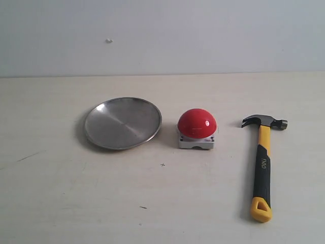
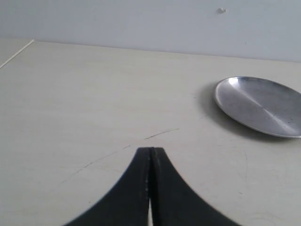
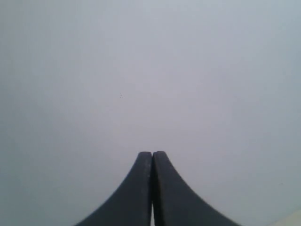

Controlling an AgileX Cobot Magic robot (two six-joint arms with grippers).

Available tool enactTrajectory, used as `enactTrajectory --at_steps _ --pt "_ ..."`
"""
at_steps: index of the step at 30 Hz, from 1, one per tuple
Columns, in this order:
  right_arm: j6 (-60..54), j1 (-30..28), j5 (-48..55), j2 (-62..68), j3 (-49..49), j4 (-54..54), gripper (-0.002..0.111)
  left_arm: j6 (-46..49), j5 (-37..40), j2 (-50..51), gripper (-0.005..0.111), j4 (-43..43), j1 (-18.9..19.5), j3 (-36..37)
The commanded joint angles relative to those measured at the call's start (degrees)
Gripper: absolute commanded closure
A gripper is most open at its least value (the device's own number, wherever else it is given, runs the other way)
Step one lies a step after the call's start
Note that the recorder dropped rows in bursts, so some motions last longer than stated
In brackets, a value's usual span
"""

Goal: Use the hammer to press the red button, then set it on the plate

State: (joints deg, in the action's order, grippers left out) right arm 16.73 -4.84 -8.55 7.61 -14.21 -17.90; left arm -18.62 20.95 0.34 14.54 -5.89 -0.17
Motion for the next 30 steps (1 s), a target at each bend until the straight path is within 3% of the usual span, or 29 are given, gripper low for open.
enactTrajectory --at_steps 1,8,19,27,30 --pt "-4.65 -0.16 8.08 15.1 -11.42 1.14 0.108 -0.06 -0.18 -0.34 0.107 0.02 0.1 0.17" --pt "-12.82 -0.16 27.78 45.71 -29.46 3.5 0.108 -0.06 -0.18 -0.34 0.107 0.02 0.1 0.17" --pt "-6.03 -0.16 57.06 82.18 -52.25 10.55 0.108 -0.06 -0.18 -0.34 0.107 0.02 0.1 0.17" --pt "-4.98 -0.16 63.72 95.93 -58.42 10.55 0.108 -0.06 -0.18 -0.34 0.107 0.02 -0.13 0.17" --pt "-3.37 -0.16 63.1 99.32 -59.63 10.55 0.1 -0.06 -0.18 -0.34 0.107 0.02 -0.13 0.17"
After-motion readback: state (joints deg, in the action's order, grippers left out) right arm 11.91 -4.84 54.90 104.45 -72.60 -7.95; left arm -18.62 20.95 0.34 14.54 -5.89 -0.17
